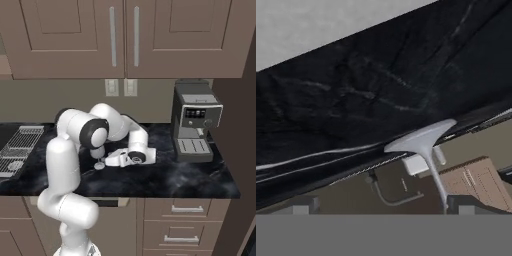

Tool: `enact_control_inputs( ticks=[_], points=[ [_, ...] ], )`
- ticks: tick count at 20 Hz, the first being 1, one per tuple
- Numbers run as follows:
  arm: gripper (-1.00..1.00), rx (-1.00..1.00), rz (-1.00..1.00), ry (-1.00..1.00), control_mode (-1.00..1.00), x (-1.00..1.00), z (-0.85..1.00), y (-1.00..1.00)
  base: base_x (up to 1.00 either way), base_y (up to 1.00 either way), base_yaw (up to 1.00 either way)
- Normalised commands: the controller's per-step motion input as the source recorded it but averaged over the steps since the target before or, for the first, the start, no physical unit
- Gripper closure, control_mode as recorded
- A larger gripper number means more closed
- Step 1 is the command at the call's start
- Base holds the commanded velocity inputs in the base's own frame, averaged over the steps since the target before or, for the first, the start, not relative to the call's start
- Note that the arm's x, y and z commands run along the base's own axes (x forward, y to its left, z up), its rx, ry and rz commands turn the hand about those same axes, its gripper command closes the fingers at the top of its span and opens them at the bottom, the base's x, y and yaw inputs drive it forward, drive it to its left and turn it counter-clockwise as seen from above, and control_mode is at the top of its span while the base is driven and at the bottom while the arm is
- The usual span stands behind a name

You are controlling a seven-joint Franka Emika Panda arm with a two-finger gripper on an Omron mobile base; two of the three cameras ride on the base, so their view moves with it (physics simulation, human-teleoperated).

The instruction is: Retrieve the wine glasses from the counter and place one next to each plate.

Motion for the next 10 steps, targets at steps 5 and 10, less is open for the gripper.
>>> enact_control_inputs(
  ticks=[5, 10],
  points=[
    [-1.00, 0.00, 0.00, -0.04, -1.00, -0.08, -0.21, 0.01, 0.00, 0.00, 0.00],
    [-1.00, 0.00, 0.00, 0.00, -1.00, 0.00, -0.24, 0.06, 0.00, 0.00, 0.00]
  ],
)
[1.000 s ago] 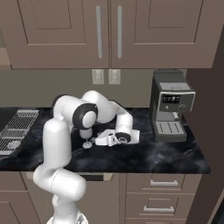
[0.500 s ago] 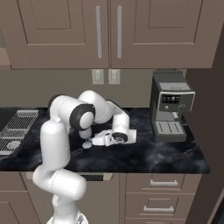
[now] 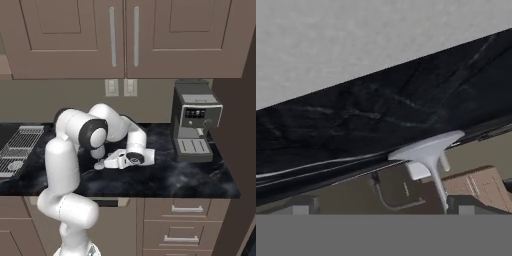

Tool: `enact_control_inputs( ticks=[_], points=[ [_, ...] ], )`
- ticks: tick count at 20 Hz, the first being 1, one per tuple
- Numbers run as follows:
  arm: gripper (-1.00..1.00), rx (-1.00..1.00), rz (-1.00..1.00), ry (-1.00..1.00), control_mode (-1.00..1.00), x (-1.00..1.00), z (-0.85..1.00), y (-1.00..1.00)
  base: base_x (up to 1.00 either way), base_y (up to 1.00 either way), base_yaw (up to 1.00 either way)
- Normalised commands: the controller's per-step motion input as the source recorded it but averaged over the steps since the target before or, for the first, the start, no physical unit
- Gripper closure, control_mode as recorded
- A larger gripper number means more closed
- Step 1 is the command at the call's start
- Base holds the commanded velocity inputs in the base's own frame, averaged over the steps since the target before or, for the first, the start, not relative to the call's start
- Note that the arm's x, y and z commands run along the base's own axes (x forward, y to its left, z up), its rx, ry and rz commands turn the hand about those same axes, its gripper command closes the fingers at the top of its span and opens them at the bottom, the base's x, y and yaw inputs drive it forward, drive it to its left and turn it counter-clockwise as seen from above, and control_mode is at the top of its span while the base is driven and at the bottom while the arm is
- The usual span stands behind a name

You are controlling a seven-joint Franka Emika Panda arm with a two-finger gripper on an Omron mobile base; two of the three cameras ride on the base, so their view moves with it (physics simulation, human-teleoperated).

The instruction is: Retrieve the wine glasses from the counter and place one next to each plate.

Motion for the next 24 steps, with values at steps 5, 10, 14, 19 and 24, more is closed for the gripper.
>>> enact_control_inputs(
  ticks=[5, 10, 14, 19, 24],
  points=[
    [-1.00, 0.00, 0.00, 0.00, -1.00, 0.05, -0.29, 0.37, 0.00, 0.00, 0.00],
    [-1.00, 0.00, 0.00, 0.00, -1.00, 0.00, -0.36, 0.49, 0.00, 0.00, 0.00],
    [-1.00, 0.00, 0.00, 0.00, -1.00, 0.00, -0.26, 0.26, 0.00, 0.00, 0.00],
    [-1.00, -0.01, 0.00, 0.00, -1.00, 0.00, -0.49, 0.31, 0.00, 0.00, 0.00],
    [-1.00, -0.05, 0.03, 0.06, -1.00, 0.00, -0.91, -0.02, 0.00, 0.00, 0.00]
  ],
)
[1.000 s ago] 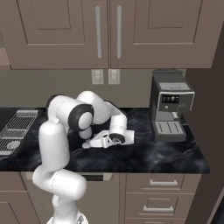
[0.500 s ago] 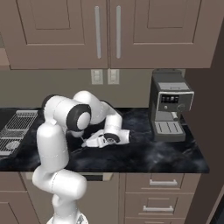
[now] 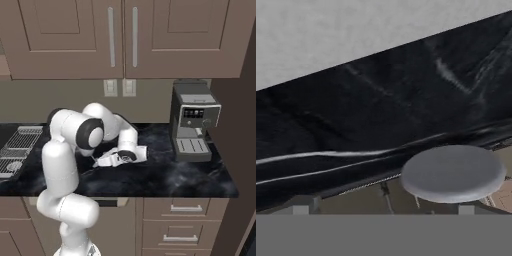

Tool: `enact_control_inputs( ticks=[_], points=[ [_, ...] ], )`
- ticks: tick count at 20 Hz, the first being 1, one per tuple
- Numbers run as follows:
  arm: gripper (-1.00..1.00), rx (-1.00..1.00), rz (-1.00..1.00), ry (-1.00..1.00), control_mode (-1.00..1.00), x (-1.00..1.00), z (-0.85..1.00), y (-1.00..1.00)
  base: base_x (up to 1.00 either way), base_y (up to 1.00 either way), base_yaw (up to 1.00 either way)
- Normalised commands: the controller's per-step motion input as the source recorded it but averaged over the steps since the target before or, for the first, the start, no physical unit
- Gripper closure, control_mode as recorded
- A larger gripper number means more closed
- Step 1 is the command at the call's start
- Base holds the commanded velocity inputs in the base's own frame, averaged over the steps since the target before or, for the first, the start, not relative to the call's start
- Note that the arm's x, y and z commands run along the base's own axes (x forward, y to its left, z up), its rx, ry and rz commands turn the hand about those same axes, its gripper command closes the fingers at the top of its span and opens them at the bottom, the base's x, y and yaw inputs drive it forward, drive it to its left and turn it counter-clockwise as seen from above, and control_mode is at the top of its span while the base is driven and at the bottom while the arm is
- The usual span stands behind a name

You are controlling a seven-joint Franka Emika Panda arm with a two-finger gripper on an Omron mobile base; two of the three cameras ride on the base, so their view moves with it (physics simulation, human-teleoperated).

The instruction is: Retrieve the wine glasses from the counter and place one next to each plate.

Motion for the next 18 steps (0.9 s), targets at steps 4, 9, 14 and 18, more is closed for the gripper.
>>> enact_control_inputs(
  ticks=[4, 9, 14, 18],
  points=[
    [-1.00, 0.00, 0.11, 0.05, -1.00, 0.00, -1.00, -0.53, 0.00, 0.00, 0.00],
    [-1.00, 0.00, 0.10, 0.03, -1.00, -0.04, -1.00, -0.47, 0.00, 0.00, 0.00],
    [-1.00, -0.01, 0.00, -0.03, -1.00, 0.00, -0.43, 0.08, 0.00, 0.00, 0.00],
    [-1.00, -0.08, -0.03, -0.13, -1.00, 0.00, -0.13, 0.38, 0.00, 0.00, 0.00]
  ],
)
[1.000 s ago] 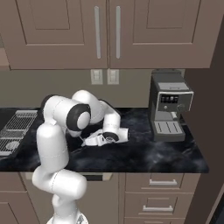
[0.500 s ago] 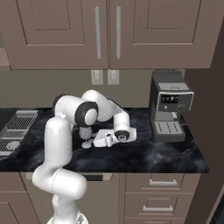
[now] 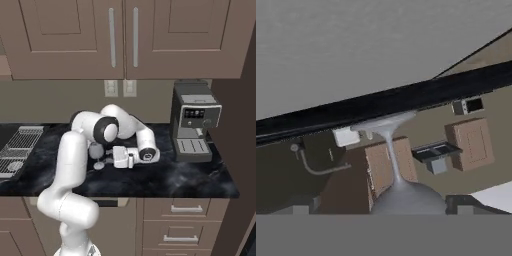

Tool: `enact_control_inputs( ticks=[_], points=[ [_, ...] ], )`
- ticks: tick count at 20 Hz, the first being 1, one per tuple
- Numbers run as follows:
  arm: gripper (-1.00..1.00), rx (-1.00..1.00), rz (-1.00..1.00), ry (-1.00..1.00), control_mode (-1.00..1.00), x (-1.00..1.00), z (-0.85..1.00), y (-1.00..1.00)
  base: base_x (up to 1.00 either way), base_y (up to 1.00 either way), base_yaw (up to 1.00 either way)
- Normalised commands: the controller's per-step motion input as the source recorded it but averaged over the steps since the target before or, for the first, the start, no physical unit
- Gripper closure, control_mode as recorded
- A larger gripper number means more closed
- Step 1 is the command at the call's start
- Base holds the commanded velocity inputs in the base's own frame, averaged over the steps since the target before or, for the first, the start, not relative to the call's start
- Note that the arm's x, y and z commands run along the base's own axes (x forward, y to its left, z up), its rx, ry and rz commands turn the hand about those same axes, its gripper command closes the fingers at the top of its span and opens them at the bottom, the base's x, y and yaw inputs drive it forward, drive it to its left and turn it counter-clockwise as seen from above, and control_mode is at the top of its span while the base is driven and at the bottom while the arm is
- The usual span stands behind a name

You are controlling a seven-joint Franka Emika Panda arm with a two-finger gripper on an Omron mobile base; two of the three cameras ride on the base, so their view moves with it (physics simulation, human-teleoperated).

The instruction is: Retrieve the wine glasses from the counter and place one next to each plate.

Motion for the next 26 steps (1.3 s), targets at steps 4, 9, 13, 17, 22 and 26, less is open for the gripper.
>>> enact_control_inputs(
  ticks=[4, 9, 13, 17, 22, 26],
  points=[
    [-1.00, -0.11, -0.11, -0.18, -1.00, 0.00, -0.02, 0.20, 0.00, 0.00, 0.00],
    [-1.00, -0.13, -0.22, -0.18, -1.00, 0.00, -0.06, 0.00, 0.00, 0.00, 0.00],
    [-1.00, -0.13, -0.24, -0.20, -1.00, -0.03, 0.00, 0.00, 0.00, 0.00, 0.00],
    [-1.00, -0.01, -0.11, -0.01, -1.00, -0.22, 0.00, 0.04, 0.00, 0.00, 0.00],
    [-1.00, 0.00, 0.00, 0.03, -1.00, -0.39, 0.00, 0.00, 0.00, 0.00, 0.00],
    [-1.00, 0.00, 0.00, 0.11, -1.00, 0.01, 0.00, 0.00, 0.00, 0.00, 0.00]
  ],
)
